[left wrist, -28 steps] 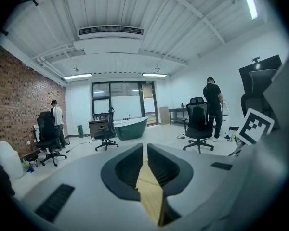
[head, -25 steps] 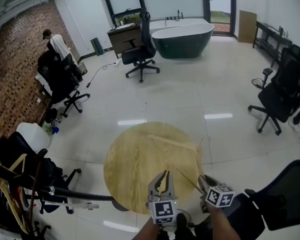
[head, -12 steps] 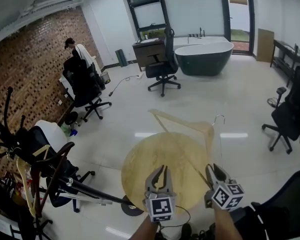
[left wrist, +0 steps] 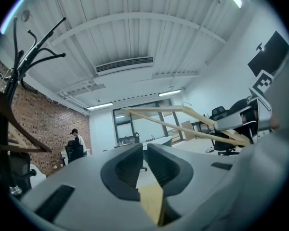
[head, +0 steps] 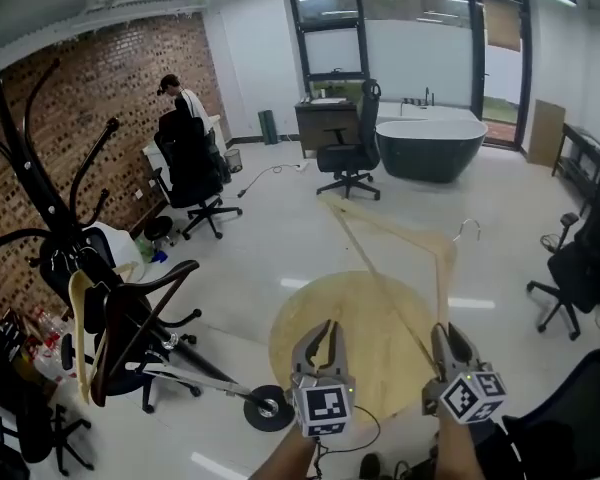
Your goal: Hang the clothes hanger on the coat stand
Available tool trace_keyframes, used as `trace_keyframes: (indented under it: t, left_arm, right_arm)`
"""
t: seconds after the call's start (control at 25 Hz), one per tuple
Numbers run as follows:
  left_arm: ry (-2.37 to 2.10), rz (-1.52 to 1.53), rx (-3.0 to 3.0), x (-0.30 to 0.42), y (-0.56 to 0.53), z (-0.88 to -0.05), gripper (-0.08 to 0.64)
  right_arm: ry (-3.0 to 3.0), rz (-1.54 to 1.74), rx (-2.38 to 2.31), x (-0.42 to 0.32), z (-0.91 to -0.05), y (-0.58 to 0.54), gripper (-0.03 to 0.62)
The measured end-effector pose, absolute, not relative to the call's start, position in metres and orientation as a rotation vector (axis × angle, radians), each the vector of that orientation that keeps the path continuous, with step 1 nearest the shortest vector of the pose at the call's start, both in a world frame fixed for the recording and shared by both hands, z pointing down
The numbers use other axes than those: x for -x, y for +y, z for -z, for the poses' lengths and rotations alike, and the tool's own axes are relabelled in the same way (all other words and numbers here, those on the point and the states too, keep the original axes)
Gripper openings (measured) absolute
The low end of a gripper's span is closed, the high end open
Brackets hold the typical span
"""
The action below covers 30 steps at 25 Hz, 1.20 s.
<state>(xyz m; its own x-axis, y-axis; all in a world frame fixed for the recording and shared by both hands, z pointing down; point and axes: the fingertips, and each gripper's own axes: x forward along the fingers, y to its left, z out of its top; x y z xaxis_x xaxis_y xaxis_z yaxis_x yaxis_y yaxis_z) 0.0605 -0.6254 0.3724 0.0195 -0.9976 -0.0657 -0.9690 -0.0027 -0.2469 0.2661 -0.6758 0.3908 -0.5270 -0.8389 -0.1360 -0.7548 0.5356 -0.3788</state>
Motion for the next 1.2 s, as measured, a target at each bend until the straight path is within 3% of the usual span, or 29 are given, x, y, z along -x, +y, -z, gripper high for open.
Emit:
trace_keyframes:
  t: [0.2, 0.4, 0.68, 0.92, 1.2]
  left_arm:
    - [2.080, 0.146, 2.025, 0.075, -0.483, -0.368, 0.043]
    - [2.162, 0.129, 1.948, 0.086, -0.348, -0.355, 0.043]
    - [2.297, 0.165, 1.739, 0.139, -0.190, -0.323, 0.043]
    - [2.418, 0.199, 1.572, 0.107, -0.131, -0.323, 0.041]
    - [2.484, 0.197, 1.410, 0.178, -0.027, -0.311, 0.041]
  right_arm:
    - [2.477, 0.336, 1.293, -0.144, -0.372, -0.538, 0.078]
    - [2.520, 0.290, 1.170, -0.132, -0.344, -0.404, 0.078]
    - [2.616, 0.350, 0.910, -0.058, -0.321, -0.283, 0.078]
    - [2.667, 0.343, 0.684, -0.072, -0.310, -0.249, 0.078]
    - [2.672, 0.289, 0.476, 0.007, -0.281, -0.151, 0.078]
